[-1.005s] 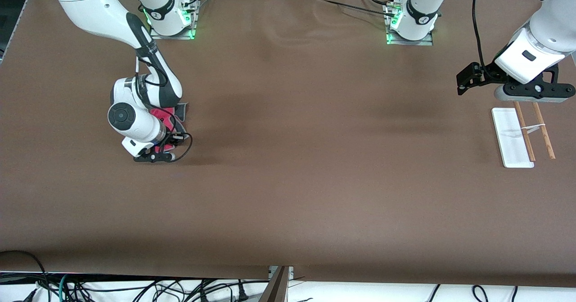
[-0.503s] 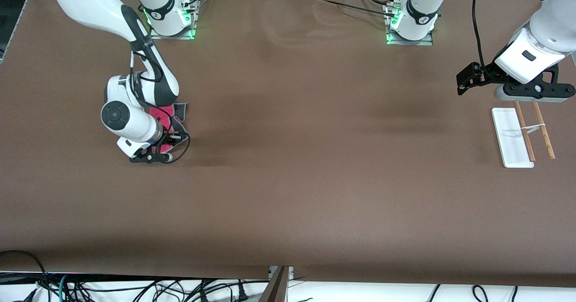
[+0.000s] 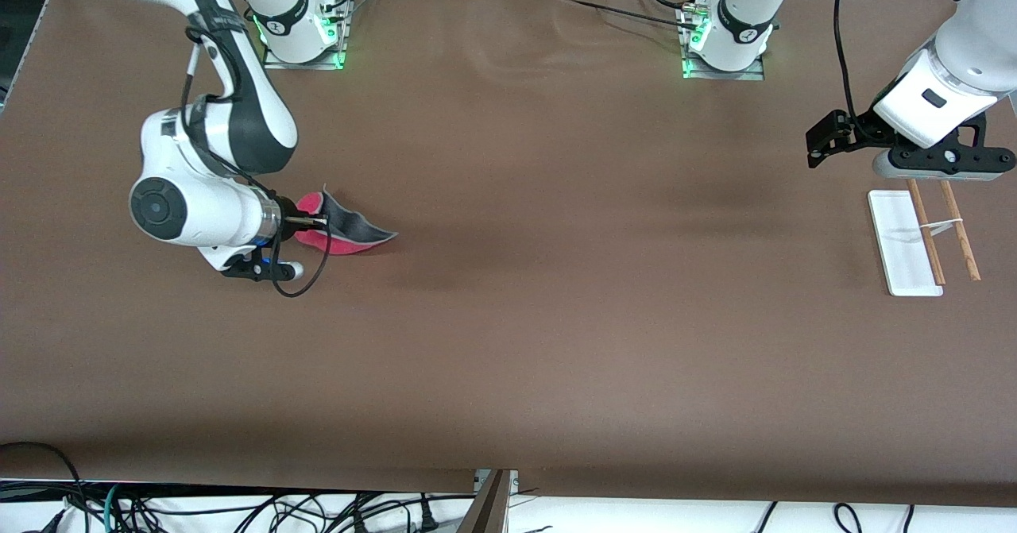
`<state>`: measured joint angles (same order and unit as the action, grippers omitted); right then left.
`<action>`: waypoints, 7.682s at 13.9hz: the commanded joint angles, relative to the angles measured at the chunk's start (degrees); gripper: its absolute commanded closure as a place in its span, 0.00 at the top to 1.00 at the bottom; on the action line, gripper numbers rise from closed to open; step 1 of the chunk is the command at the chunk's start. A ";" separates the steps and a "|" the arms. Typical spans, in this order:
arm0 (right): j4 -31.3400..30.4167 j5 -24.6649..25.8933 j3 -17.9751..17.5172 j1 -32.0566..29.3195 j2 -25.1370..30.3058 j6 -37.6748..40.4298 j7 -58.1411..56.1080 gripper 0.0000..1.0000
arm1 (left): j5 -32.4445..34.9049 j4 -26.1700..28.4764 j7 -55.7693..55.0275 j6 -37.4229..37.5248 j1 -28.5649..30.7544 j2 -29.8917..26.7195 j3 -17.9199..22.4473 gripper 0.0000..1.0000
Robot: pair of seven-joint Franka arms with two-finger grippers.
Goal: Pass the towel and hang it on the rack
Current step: 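Lift the towel with the right gripper toward the table's middle, then hold the towel with the right gripper while the left gripper grasps it, then open the right gripper while the left gripper pulls the towel away, then carry the towel to the rack with the left gripper while the right gripper retracts, then drape the towel over the rack rods and open the left gripper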
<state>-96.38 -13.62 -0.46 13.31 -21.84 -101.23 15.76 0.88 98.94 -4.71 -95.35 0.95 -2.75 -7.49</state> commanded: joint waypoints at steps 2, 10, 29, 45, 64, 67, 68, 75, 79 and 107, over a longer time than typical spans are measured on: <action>11.53 -12.62 -0.06 1.62 -1.44 11.98 12.05 0.00 | 0.97 -0.59 1.20 0.78 0.45 -0.15 -0.33 1.00; 22.88 -42.07 -0.15 6.11 -4.69 14.04 45.63 0.00 | 0.97 -0.59 1.28 0.78 0.45 -0.15 -0.33 1.00; 27.30 -70.49 -0.85 21.49 -4.88 -21.81 78.02 0.00 | -42.16 -0.16 39.56 1.84 0.19 11.97 -0.59 1.00; 27.21 -69.18 -0.85 23.95 -6.20 -25.86 77.76 0.00 | -56.07 1.34 53.14 -3.96 -0.43 12.24 -7.80 0.78; 27.21 -69.26 -0.33 23.07 -6.28 -25.16 77.93 0.99 | -48.56 0.81 52.70 -1.15 2.02 12.33 -6.66 0.00; 27.13 -60.87 0.11 19.83 -6.02 -21.31 77.76 0.99 | -41.77 0.46 52.70 2.00 7.38 12.33 -6.48 0.00; 26.87 -56.74 0.11 18.78 -5.76 -18.76 77.06 0.99 | -38.53 -0.58 52.70 2.45 9.48 12.33 -6.65 0.00; 24.14 -41.94 3.71 14.02 -3.74 -0.04 66.61 0.99 | -17.70 -13.76 53.14 13.68 25.13 20.40 -6.57 0.00; 17.05 -33.16 5.91 11.04 2.48 9.01 52.05 0.99 | -7.14 -15.36 59.96 15.55 31.72 22.69 -6.57 0.00; 6.20 13.71 3.36 -0.48 15.69 11.58 -6.80 1.00 | 8.17 -23.18 80.65 -9.50 50.37 45.03 -4.19 1.00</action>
<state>-90.65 -0.88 3.31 13.18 -7.15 -89.45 9.92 8.34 77.50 76.79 -105.50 51.68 42.32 -11.22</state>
